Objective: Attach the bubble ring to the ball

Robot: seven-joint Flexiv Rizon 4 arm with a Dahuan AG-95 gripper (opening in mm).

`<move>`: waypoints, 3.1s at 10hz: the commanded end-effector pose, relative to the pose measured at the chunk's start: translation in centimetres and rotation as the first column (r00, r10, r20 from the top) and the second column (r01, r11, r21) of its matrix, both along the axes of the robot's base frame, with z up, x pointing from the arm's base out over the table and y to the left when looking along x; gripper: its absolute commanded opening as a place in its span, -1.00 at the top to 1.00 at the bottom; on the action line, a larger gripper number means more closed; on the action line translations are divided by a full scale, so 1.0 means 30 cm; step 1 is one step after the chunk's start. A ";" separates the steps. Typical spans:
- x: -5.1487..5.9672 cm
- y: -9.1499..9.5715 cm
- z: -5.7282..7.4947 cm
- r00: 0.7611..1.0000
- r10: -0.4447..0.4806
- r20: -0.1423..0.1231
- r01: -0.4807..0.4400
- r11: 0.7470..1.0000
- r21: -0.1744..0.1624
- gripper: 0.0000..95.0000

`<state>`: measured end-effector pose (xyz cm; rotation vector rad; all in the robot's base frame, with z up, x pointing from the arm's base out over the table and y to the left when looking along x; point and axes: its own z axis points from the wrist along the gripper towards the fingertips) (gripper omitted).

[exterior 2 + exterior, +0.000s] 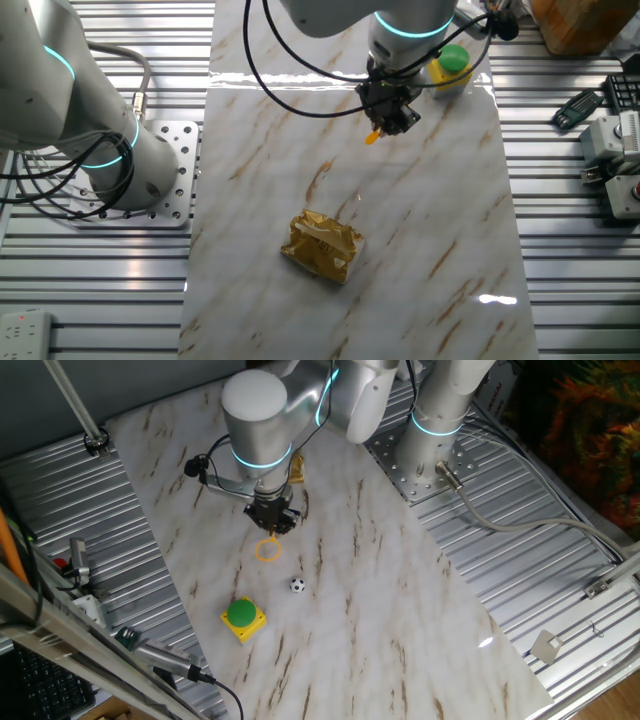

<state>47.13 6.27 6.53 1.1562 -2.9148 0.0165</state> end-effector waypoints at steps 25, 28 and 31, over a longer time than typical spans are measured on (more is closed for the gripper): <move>-0.012 0.189 -0.023 0.999 0.045 -0.008 -0.045 0.999 0.021 1.00; -0.033 0.202 -0.039 0.999 0.035 -0.009 -0.035 0.999 0.012 1.00; -0.051 0.221 -0.041 0.999 0.032 -0.009 -0.032 0.999 0.006 1.00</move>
